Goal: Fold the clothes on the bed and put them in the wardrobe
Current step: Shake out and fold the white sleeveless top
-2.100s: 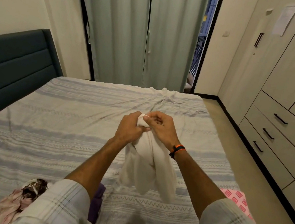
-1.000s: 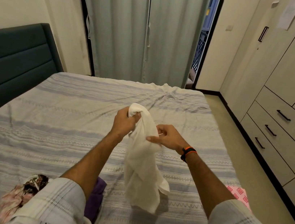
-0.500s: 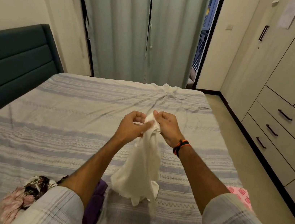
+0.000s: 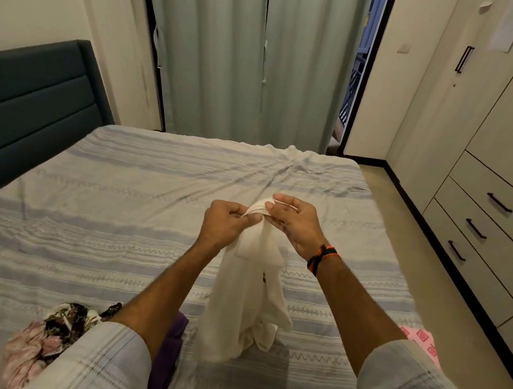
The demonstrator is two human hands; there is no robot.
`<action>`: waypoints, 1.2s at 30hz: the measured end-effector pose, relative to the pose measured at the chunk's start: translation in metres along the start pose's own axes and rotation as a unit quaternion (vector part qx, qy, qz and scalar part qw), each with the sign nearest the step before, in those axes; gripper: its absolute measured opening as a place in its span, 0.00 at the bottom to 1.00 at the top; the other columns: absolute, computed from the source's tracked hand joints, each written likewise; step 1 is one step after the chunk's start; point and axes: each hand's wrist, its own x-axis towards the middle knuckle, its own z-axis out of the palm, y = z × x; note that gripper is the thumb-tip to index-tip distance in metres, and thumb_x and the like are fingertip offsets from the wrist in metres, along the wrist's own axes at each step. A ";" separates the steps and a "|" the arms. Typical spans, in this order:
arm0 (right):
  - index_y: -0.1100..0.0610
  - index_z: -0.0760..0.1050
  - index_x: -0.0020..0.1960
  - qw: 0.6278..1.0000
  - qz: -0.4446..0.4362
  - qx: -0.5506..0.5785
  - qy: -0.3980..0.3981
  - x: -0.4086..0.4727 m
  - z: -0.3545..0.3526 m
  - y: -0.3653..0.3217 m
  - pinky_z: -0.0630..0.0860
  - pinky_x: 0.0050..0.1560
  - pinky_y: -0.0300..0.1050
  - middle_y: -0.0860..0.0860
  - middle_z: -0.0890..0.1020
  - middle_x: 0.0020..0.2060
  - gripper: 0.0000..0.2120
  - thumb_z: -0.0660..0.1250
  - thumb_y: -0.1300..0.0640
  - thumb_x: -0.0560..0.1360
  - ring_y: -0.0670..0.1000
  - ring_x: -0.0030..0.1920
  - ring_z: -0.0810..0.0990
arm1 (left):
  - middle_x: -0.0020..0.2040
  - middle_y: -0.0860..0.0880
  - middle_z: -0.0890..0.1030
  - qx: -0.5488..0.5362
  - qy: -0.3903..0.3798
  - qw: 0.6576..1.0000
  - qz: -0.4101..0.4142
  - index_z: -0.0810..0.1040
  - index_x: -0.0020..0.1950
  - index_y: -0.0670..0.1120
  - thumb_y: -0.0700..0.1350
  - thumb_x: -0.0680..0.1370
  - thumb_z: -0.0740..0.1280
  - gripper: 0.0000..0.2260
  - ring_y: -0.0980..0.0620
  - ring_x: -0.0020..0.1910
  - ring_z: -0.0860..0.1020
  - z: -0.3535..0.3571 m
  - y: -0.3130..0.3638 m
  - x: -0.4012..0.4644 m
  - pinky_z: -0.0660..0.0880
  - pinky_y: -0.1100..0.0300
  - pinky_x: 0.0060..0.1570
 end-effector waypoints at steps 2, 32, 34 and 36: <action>0.63 0.74 0.61 1.000 0.015 0.000 -0.025 -0.003 -0.003 0.003 0.81 0.56 0.48 0.61 0.83 0.54 0.22 0.75 0.66 0.69 0.56 0.53 0.84 | 0.36 0.44 0.85 -0.007 -0.015 1.000 -0.013 0.85 0.40 0.44 0.52 0.65 0.80 0.14 0.48 0.36 0.83 -0.001 -0.003 0.000 0.80 0.50 0.41; 0.53 0.78 0.52 0.954 -0.032 -0.299 0.007 -0.006 -0.003 0.026 0.79 0.51 0.50 0.49 0.82 0.49 0.09 0.65 0.49 0.78 0.52 0.50 0.81 | 0.43 0.42 0.84 -0.058 0.010 0.994 -0.096 0.82 0.45 0.39 0.44 0.79 0.67 0.10 0.47 0.41 0.80 0.000 -0.024 -0.003 0.79 0.50 0.44; 0.52 0.78 0.56 0.954 -0.028 -0.299 -0.010 -0.009 -0.002 0.027 0.80 0.55 0.51 0.48 0.82 0.54 0.24 0.70 0.35 0.70 0.49 0.53 0.82 | 0.42 0.44 0.85 -0.053 0.003 0.996 -0.071 0.83 0.45 0.42 0.43 0.77 0.69 0.06 0.49 0.40 0.81 0.000 -0.022 -0.005 0.79 0.53 0.42; 0.50 0.76 0.61 0.947 -0.026 -0.319 -0.025 -0.011 -0.004 0.027 0.80 0.55 0.46 0.45 0.80 0.56 0.35 0.77 0.34 0.60 0.46 0.54 0.80 | 0.41 0.46 0.85 -0.035 -0.002 0.999 -0.034 0.84 0.45 0.44 0.45 0.75 0.72 0.05 0.49 0.40 0.82 -0.003 -0.023 -0.007 0.80 0.52 0.43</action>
